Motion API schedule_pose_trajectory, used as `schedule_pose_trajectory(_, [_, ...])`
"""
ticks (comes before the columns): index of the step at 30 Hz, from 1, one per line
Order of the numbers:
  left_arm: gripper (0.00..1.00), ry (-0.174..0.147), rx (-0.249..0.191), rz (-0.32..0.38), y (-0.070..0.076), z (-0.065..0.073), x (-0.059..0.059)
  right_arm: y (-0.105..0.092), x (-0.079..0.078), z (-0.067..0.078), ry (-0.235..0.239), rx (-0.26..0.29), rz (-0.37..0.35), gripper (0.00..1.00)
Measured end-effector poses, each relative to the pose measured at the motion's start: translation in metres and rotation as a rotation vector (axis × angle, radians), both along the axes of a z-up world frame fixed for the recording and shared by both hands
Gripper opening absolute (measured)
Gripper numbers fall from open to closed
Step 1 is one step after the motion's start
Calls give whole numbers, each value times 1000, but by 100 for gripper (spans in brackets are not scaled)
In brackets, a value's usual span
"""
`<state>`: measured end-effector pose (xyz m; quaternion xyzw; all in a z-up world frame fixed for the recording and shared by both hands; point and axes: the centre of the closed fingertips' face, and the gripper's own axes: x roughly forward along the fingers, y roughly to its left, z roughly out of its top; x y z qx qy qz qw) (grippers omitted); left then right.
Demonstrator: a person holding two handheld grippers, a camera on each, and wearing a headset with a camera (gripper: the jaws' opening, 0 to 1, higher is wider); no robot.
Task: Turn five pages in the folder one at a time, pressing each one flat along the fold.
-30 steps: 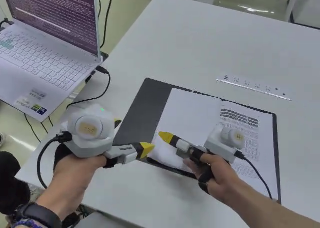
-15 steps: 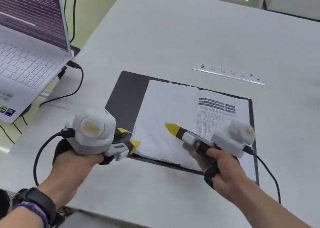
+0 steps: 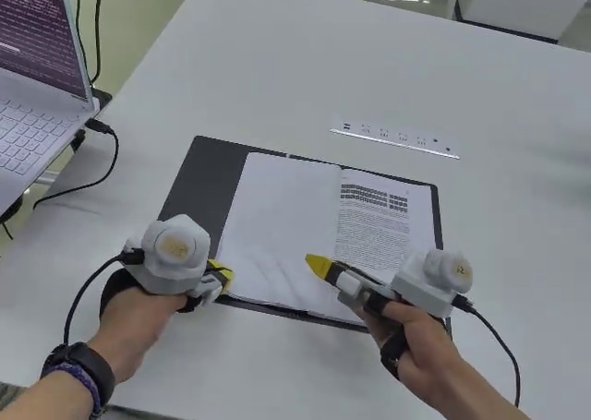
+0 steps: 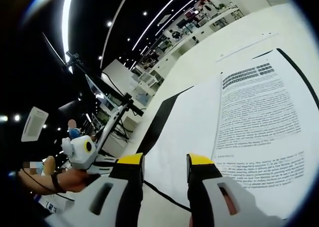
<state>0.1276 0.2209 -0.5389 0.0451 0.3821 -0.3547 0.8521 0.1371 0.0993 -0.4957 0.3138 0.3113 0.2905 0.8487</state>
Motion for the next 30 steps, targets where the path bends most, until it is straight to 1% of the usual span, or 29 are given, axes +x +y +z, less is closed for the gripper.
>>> schedule_pose_trajectory(1, [0,6,8,-1,1,-3,-1,0,-1,0,-2,-1,7,31])
schedule_pose_trajectory(3, [0,8,69,-26,6,-11,-5,-2,-1,-3,-1,-13,15,29])
schedule_pose_trajectory(4, [0,13,118,-48,11,-17,-9,-2,-1,-4,-2,-19,20,29])
schedule_pose_trajectory(5, [0,17,141,-56,13,-20,-11,-2,1,-4,-3,-21,22,28])
schedule_pose_trajectory(6, [0,22,145,-59,13,-23,-14,-2,3,-4,-5,-21,24,28])
schedule_pose_trajectory(7, [0,8,118,-34,11,-20,-13,-3,7,-3,-10,-19,23,27])
schedule_pose_trajectory(8, [0,23,115,-26,11,-21,-14,-4,9,-2,-13,-15,22,25])
schedule_pose_trajectory(10, [0,20,113,-27,11,-19,-13,-5,17,-1,-23,-16,25,23])
schedule_pose_trajectory(13, [0,29,110,-12,11,-19,-13,-7,28,-5,-31,-38,26,20])
schedule_pose_trajectory(15, [0,26,110,-9,12,-20,-13,-10,36,-5,-42,-55,13,17])
schedule_pose_trajectory(17, [0,21,107,-3,12,-20,-13,-11,44,-2,-60,-34,-10,11])
schedule_pose_trajectory(18, [0,19,105,1,12,-20,-13,-13,47,-2,-61,-29,-19,9])
schedule_pose_trajectory(21, [0,18,103,10,13,-21,-12,-15,54,-9,-54,-39,-32,6])
schedule_pose_trajectory(23, [0,18,107,9,12,-20,-12,-16,57,-13,-42,-37,-39,5])
schedule_pose_trajectory(26, [0,39,112,21,12,-19,-12,-18,63,-17,-34,-30,-50,2])
schedule_pose_trajectory(30, [0,46,120,26,12,-20,-12,-23,72,-27,-17,-33,-69,0])
